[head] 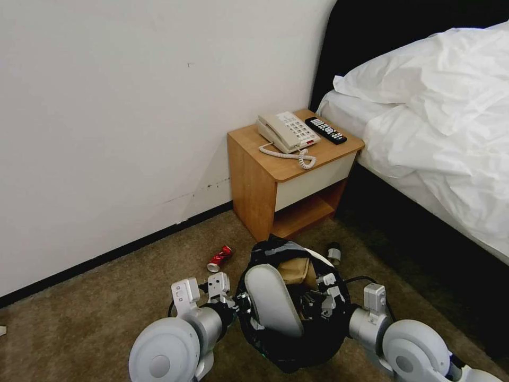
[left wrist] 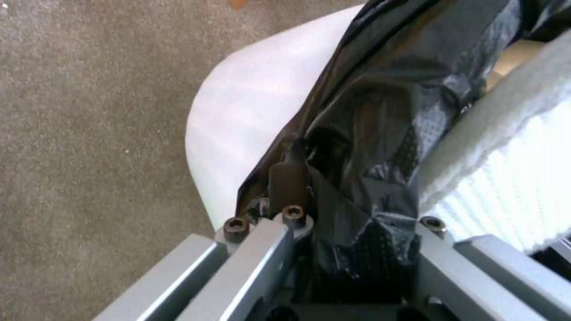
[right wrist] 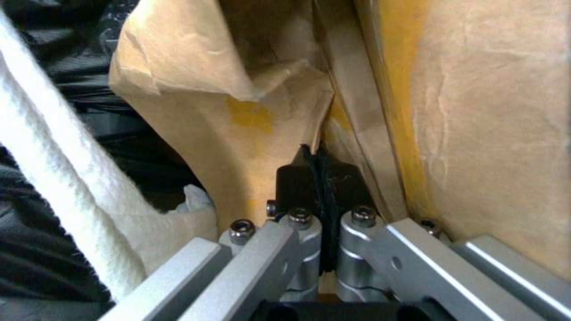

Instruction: Pick up the trash bin, then pick up the garbage from the floor and place it into the trash bin.

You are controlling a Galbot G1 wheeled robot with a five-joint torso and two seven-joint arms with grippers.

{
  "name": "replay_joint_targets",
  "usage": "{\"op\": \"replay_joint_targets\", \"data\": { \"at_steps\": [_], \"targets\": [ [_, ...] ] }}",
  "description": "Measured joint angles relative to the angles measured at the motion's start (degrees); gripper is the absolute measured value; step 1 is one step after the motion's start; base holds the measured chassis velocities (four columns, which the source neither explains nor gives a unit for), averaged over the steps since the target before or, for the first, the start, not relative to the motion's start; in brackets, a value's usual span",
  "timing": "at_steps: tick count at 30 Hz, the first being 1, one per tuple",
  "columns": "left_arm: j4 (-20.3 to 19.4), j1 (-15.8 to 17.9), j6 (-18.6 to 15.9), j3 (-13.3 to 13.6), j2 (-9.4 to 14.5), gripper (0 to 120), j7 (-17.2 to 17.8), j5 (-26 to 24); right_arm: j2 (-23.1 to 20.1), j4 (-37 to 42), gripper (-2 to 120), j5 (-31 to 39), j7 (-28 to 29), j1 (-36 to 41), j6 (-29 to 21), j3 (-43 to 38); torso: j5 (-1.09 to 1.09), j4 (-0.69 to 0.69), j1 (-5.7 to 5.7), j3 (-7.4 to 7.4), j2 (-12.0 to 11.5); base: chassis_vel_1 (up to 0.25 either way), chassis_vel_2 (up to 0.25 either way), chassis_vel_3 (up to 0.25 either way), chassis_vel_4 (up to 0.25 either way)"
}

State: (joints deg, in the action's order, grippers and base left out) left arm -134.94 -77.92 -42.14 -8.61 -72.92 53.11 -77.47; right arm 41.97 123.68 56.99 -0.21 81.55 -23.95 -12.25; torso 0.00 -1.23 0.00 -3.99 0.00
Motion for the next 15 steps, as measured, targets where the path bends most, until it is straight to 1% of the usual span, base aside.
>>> {"op": "replay_joint_targets", "data": {
  "at_steps": [2,4,5,6,8,9,11,12,13,14,15],
  "targets": [
    [0.2,0.1,-0.01,0.01,-0.07,0,-0.01,0.09,-0.23,0.39,0,-0.01,0.06,0.31,-0.02,-0.34,0.0,0.0,0.0,0.0,0.0,0.0,0.0,0.0,0.0],
    [0.57,0.18,-0.02,0.01,-0.26,0,-0.04,0.37,-0.65,1.3,5,-0.02,0.2,0.81,-0.03,-1.05,0.0,-0.01,0.0,0.0,0.0,0.0,0.0,0.0,0.0],
    [0.72,0.21,-0.02,0.01,-0.4,0,-0.06,0.5,-0.92,1.77,10,0.03,0.3,1.02,-0.02,-1.42,-0.01,0.0,0.0,0.0,0.0,0.0,0.0,0.0,0.0],
    [0.72,0.21,-0.02,0.01,-0.4,0,-0.06,0.5,-0.92,1.77,10,0.03,0.3,1.02,-0.02,-1.42,-0.01,0.0,0.0,0.0,0.0,0.0,0.0,0.0,0.0],
    [0.92,0.31,-0.02,0.02,-0.64,0,-0.09,0.78,-1.42,2.66,20,0.14,0.4,1.22,0.05,-2.15,0.0,0.0,0.0,0.0,0.0,0.0,0.0,0.0,0.0],
    [0.92,0.31,-0.02,0.02,-0.64,0,-0.09,0.78,-1.42,2.66,20,0.14,0.4,1.22,0.05,-2.15,0.0,0.0,0.0,0.0,0.0,0.0,0.0,0.0,0.0],
    [1.16,0.48,-0.03,-0.04,-0.85,0,-0.18,1.09,-1.98,3.76,33,0.58,0.59,1.4,0.05,-3.14,0.0,0.0,0.0,0.0,0.0,0.0,0.0,0.0,0.0],
    [1.21,0.52,-0.03,-0.12,-0.85,0,-0.18,1.26,-2.23,4.28,36,0.81,0.64,1.54,0.06,-3.73,-0.01,0.0,0.0,0.0,0.0,0.0,0.0,0.0,0.0],
    [1.21,0.52,-0.03,-0.12,-0.85,0,-0.18,1.26,-2.23,4.28,36,0.81,0.64,1.54,0.06,-3.73,-0.01,0.0,0.0,0.0,0.0,0.0,0.0,0.0,0.0],
    [1.25,0.55,-0.03,-0.3,-0.84,0,-0.25,1.45,-2.43,4.61,42,1.01,0.69,1.66,0.08,-4.23,0.0,0.01,0.0,0.0,0.0,0.0,0.0,0.0,0.0],
    [1.25,0.55,-0.03,-0.3,-0.84,0,-0.25,1.45,-2.43,4.61,42,1.01,0.69,1.66,0.08,-4.23,0.0,0.01,0.0,0.0,0.0,0.0,0.0,0.0,0.0]
  ]
}}
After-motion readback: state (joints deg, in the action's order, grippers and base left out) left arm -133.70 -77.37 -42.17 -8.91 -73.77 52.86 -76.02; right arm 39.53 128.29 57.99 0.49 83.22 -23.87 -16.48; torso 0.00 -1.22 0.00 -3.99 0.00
